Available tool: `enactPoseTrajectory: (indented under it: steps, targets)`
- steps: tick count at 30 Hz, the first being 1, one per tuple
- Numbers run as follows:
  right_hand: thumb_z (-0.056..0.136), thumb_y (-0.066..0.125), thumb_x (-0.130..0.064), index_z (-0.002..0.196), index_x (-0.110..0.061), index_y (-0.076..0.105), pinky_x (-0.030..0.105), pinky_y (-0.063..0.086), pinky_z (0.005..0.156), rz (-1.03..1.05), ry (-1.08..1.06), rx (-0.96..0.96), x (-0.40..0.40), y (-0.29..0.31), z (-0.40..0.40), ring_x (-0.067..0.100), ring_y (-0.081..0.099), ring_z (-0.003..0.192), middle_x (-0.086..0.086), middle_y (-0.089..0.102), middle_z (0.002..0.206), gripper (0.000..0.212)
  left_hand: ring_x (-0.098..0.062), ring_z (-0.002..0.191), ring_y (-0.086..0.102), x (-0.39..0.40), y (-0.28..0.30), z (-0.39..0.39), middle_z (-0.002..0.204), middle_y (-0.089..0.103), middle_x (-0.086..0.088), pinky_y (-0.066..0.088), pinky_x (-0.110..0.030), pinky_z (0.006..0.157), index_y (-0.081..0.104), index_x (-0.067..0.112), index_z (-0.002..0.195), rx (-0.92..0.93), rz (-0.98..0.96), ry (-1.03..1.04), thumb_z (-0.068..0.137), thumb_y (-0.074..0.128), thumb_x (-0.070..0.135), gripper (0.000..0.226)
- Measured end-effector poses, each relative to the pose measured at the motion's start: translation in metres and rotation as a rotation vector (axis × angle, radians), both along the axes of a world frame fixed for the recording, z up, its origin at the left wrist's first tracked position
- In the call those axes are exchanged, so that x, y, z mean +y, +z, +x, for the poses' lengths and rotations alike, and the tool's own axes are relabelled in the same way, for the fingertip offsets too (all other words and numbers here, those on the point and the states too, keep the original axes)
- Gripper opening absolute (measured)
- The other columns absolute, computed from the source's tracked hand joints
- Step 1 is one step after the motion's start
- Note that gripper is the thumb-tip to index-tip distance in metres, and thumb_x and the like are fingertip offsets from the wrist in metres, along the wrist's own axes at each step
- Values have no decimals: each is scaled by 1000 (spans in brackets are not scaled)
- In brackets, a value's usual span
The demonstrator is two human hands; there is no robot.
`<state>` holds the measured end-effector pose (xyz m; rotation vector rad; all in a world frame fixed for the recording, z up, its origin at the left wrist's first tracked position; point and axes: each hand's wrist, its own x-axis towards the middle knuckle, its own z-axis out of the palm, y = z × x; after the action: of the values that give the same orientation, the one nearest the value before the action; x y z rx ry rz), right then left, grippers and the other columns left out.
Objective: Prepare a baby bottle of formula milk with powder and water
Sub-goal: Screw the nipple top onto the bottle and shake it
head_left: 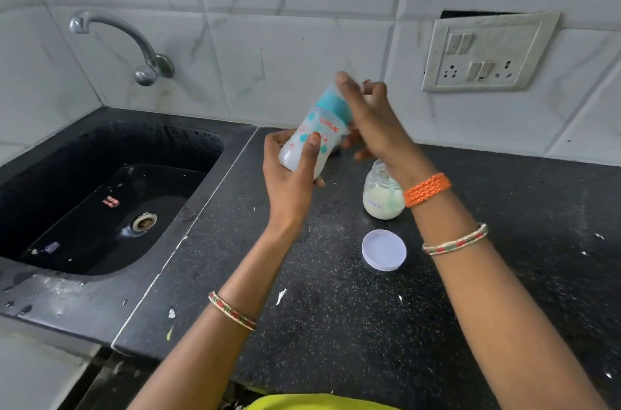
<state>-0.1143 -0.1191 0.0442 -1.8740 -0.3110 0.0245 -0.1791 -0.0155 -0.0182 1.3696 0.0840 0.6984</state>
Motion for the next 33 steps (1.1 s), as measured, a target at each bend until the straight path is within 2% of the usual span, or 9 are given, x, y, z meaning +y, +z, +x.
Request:
enactPoseTrajectory:
  steps: [4, 8, 10, 14, 19, 22, 26, 30, 33]
  targets:
    - [74, 73, -52, 113, -18, 45, 39, 59, 67, 228, 75, 131, 24, -25, -16, 19, 69, 86, 3, 67, 100, 58, -14, 92, 62, -5, -4, 1, 105, 58, -4, 56, -35, 71, 43, 23, 108, -63, 54, -108, 96, 36, 38, 21]
    - [81, 73, -25, 95, -18, 59, 44, 58, 56, 884, -222, 202, 20, -27, -9, 24, 67, 73, 7, 68, 87, 21, -8, 127, 39, 15, -10, 0, 132, 45, 5, 29, -38, 109, 45, 40, 127, 26, 449, 20, 95, 16, 47, 44]
    - [78, 76, -25, 100, -18, 57, 47, 58, 62, 1239, -388, 105, 13, -32, -3, 26, 66, 84, 15, 66, 104, 31, -11, 126, 40, 32, -9, 1, 132, 48, 5, 31, -41, 108, 50, 40, 120, 34, 314, 175, 93, 20, 46, 41]
    - [57, 86, -33, 91, -20, 65, 57, 54, 74, 695, 62, 142, -5, -52, -18, 25, 66, 88, 5, 70, 91, 42, -9, 100, 50, 55, -3, 3, 114, 57, 2, 41, -31, 80, 53, 21, 110, 202, 30, 191, 95, 30, 29, 29]
    - [40, 93, -36, 105, -15, 57, 50, 54, 88, 1288, 194, 116, -34, -34, -6, 25, 65, 102, 8, 68, 104, 77, -8, 86, 54, 63, -9, 7, 98, 64, 4, 46, -31, 73, 59, 16, 102, 240, -22, 184, 95, 35, 17, 25]
    - [50, 90, -33, 107, -11, 58, 44, 55, 86, 854, 319, 62, -26, -29, -18, 30, 66, 99, 11, 71, 102, 69, -11, 88, 55, 56, -8, 13, 96, 65, 4, 47, -33, 74, 60, 17, 101, 302, -3, 85, 95, 35, 17, 25]
    - [56, 83, -27, 104, -11, 59, 35, 56, 77, 1082, 273, 20, -27, -21, -17, 24, 67, 98, 8, 72, 98, 56, -13, 85, 58, 54, -4, 16, 91, 67, 3, 49, -33, 71, 62, 21, 92, 311, -28, 7, 94, 37, 15, 27]
    - [56, 85, -17, 95, -17, 69, 33, 55, 80, 468, 362, -59, -22, -39, -27, 24, 69, 96, 3, 74, 97, 42, -20, 88, 62, 52, -3, 14, 91, 68, -2, 52, -40, 77, 64, 19, 91, 381, 2, -105, 94, 38, 16, 26]
    - [55, 83, -30, 93, -21, 70, 30, 55, 80, 497, 328, 28, -17, -54, -24, 15, 69, 93, -4, 75, 93, 41, -22, 89, 61, 55, -8, 10, 91, 69, -3, 52, -43, 80, 65, 16, 94, 387, -9, -214, 94, 41, 15, 24]
